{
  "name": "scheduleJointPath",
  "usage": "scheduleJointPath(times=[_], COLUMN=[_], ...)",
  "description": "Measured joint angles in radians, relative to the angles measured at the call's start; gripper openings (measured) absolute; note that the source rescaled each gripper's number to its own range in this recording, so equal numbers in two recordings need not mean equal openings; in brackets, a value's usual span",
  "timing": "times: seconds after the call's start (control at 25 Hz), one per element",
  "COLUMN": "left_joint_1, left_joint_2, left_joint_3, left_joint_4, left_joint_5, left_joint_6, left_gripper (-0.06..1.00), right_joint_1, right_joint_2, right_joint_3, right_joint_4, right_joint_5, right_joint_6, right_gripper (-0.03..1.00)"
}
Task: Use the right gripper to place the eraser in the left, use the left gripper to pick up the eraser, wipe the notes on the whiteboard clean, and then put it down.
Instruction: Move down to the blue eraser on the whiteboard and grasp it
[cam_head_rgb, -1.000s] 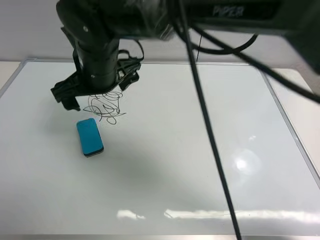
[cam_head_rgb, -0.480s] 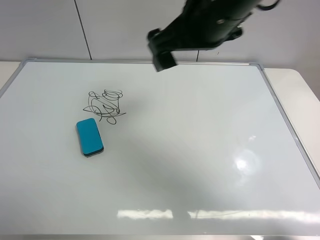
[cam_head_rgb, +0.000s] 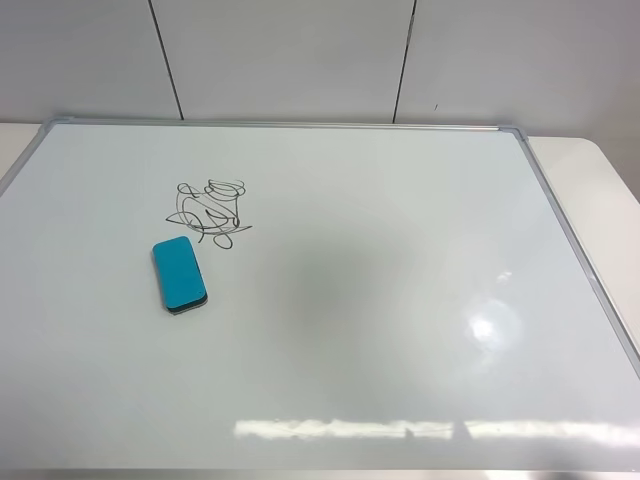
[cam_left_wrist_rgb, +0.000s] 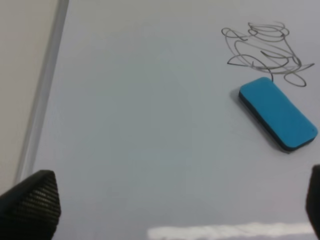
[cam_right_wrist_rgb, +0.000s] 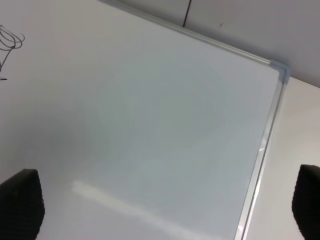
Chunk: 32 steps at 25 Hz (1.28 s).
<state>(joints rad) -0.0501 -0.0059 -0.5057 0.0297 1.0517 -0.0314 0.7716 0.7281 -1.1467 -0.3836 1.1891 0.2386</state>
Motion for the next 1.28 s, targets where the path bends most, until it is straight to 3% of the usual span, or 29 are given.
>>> scheduleJointPath(times=[0.24, 0.6, 0.72, 0.88, 1.0, 1.28], left_joint_1=[0.0, 0.0, 0.0, 0.0, 0.0, 0.0], left_joint_2=[0.0, 0.0, 0.0, 0.0, 0.0, 0.0], left_joint_3=[0.0, 0.0, 0.0, 0.0, 0.0, 0.0], left_joint_4=[0.0, 0.0, 0.0, 0.0, 0.0, -0.001], left_joint_5=[0.0, 0.0, 0.0, 0.0, 0.0, 0.0], left_joint_6=[0.0, 0.0, 0.0, 0.0, 0.0, 0.0], left_gripper=[1.0, 1.0, 1.0, 1.0, 1.0, 1.0], right_joint_1=[0.0, -0.031, -0.155, -0.364, -0.495, -0.671], right_joint_2=[-0.231, -0.504, -0.591, -0.71, -0.73, -0.73], right_joint_3=[0.109, 0.482, 0.566, 0.6, 0.613, 0.637], right_joint_4=[0.057, 0.194, 0.242, 0.305, 0.348, 0.369], right_joint_5=[0.024, 0.027, -0.013, -0.109, -0.123, -0.114], right_joint_6=[-0.046, -0.082, -0.108, -0.239, -0.321, -0.351], right_gripper=[1.0, 1.0, 1.0, 1.0, 1.0, 1.0])
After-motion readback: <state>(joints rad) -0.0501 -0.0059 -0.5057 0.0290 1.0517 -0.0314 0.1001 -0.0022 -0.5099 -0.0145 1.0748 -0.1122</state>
